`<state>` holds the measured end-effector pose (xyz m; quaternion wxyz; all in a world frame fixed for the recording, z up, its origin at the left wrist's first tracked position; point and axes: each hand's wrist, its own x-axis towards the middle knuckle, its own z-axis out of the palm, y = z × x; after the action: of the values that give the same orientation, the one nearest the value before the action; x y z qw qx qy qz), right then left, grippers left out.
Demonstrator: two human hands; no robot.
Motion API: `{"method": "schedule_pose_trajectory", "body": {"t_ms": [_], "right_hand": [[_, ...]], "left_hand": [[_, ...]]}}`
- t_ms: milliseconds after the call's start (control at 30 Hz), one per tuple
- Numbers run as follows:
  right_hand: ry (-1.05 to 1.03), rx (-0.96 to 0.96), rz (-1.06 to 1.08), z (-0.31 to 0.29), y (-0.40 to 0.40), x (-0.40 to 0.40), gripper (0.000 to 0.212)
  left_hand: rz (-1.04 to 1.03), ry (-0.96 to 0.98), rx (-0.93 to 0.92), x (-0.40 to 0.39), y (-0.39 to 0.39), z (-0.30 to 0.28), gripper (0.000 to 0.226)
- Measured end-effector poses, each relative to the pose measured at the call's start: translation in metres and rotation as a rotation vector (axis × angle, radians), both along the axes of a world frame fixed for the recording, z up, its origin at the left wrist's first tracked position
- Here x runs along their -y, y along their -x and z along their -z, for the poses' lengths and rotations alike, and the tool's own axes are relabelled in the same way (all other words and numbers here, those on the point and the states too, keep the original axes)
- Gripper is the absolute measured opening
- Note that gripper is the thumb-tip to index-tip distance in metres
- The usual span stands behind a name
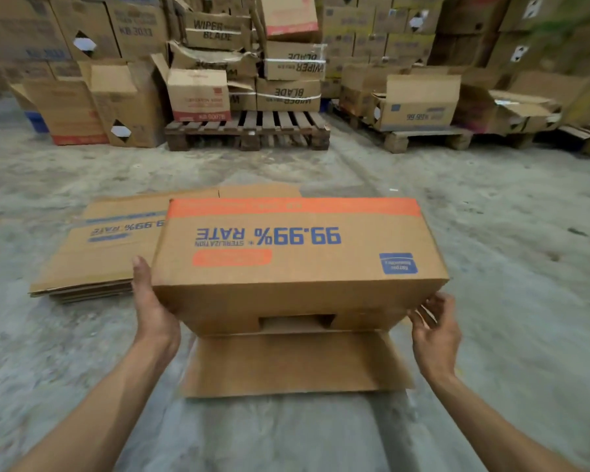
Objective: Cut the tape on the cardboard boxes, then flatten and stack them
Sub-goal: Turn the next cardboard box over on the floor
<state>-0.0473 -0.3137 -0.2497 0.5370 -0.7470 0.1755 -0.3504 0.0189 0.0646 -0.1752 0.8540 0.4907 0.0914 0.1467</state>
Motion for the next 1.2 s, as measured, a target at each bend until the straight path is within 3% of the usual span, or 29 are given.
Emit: {"method": "schedule_pose_trajectory", "body": {"t_ms": [67, 133, 233, 333, 433, 533, 600, 700, 767, 833, 933, 1000, 1067, 1100, 1200], "right_hand": [[-0.006, 0.012, 0.032, 0.003, 0.003, 0.008, 0.058], [-0.051, 0.042, -0.016, -0.006, 0.004, 0.013, 0.036], [-0.211, 0.145, -0.088, -0.027, 0.007, 0.031, 0.013], [-0.375, 0.098, -0.265, -0.054, 0.016, 0.05, 0.036], [-0.15, -0.13, -0.458, -0.07, 0.027, 0.052, 0.059], [-0.069, -0.224, -0.471, -0.058, 0.042, 0.046, 0.08], [-0.012, -0.221, -0.46, -0.044, 0.055, 0.045, 0.083], [-0.026, -0.203, -0.353, -0.036, 0.061, 0.041, 0.075], [-0.163, -0.255, -0.283, -0.028, 0.063, 0.032, 0.066], [-0.257, -0.418, -0.253, -0.013, 0.07, 0.027, 0.077], [-0.431, -0.67, -0.279, -0.007, 0.082, 0.026, 0.068], [-0.581, -0.637, -0.287, -0.004, 0.082, 0.03, 0.068], [-0.556, -0.538, -0.227, 0.0, 0.077, 0.029, 0.09], [-0.545, -0.49, -0.181, 0.0, 0.073, 0.027, 0.099], [-0.622, -0.328, -0.127, -0.008, 0.064, 0.019, 0.102]], "left_hand": [[-0.023, -0.127, -0.025, -0.002, 0.005, 0.007, 0.037], [-0.038, -0.222, -0.03, -0.007, 0.011, 0.016, 0.022], [0.066, -0.305, 0.057, -0.023, 0.032, 0.028, 0.046], [0.128, -0.526, 0.08, -0.041, 0.058, 0.033, 0.072], [0.22, -0.677, 0.048, -0.047, 0.084, 0.037, 0.09], [0.352, -0.76, -0.066, -0.05, 0.101, 0.049, 0.115], [0.361, -0.807, -0.135, -0.046, 0.108, 0.054, 0.127], [0.303, -0.898, -0.156, -0.038, 0.107, 0.05, 0.124], [0.308, -0.815, -0.252, -0.033, 0.104, 0.047, 0.11], [0.4, -0.597, -0.513, -0.027, 0.105, 0.045, 0.089], [0.533, -0.345, -0.835, -0.023, 0.107, 0.043, 0.097], [0.46, -0.19, -0.817, -0.022, 0.103, 0.042, 0.097], [0.329, -0.111, -0.767, -0.015, 0.098, 0.037, 0.092], [0.275, -0.097, -0.73, -0.012, 0.095, 0.036, 0.085], [0.148, -0.072, -0.585, 0.002, 0.093, 0.024, 0.05]]}}
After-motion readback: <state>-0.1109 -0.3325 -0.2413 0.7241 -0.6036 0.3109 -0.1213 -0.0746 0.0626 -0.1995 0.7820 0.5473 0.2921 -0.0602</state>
